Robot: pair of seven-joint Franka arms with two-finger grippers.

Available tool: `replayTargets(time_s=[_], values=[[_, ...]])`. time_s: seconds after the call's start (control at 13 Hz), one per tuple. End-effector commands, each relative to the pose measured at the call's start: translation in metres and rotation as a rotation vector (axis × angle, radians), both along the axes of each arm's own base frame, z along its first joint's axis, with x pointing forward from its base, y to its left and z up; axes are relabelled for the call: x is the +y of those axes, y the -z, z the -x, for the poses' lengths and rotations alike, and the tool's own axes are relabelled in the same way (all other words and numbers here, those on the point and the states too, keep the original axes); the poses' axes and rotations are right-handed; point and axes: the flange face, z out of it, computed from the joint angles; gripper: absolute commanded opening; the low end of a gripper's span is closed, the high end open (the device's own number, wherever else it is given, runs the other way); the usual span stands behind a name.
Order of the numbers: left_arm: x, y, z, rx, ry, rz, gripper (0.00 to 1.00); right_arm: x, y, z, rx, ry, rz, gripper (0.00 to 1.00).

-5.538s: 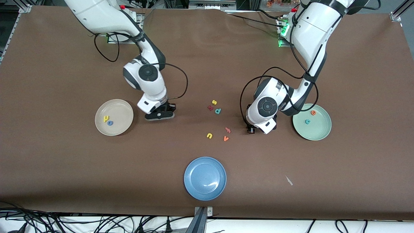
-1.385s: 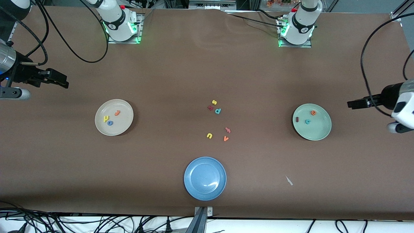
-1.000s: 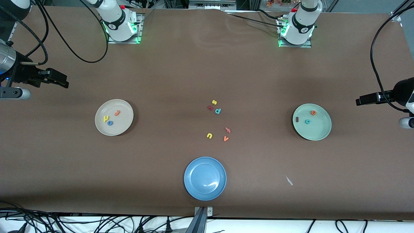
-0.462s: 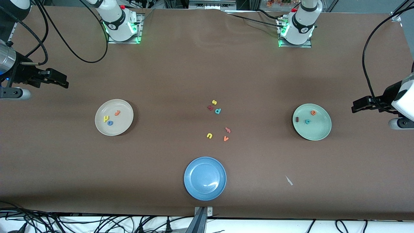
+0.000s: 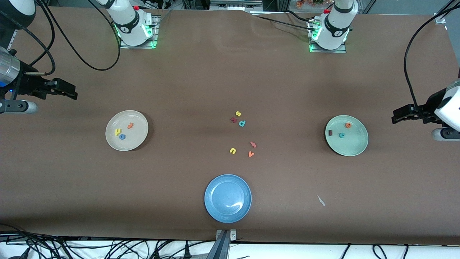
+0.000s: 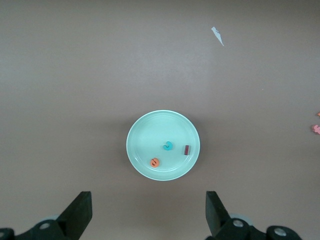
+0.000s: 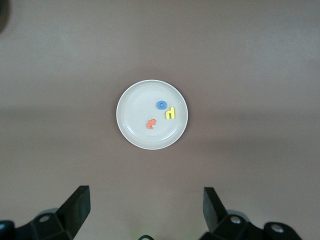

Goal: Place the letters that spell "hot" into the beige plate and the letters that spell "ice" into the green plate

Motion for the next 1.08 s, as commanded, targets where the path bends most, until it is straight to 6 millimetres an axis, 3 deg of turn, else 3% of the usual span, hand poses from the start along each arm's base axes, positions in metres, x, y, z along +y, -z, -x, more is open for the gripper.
replayTargets(time_s=[0.0, 1.0], values=[[0.0027, 0.0031, 0.0095, 0.029, 0.03, -0.01, 1.0, -0.0025, -0.0046, -0.004, -0.008, -0.015, -0.008, 1.0], [0.0008, 0.0084, 0.0108, 0.049, 0.028, -0.01, 1.0, -0.0027, -0.0045, -0.0038, -0.007, -0.017, -0.007, 1.0]])
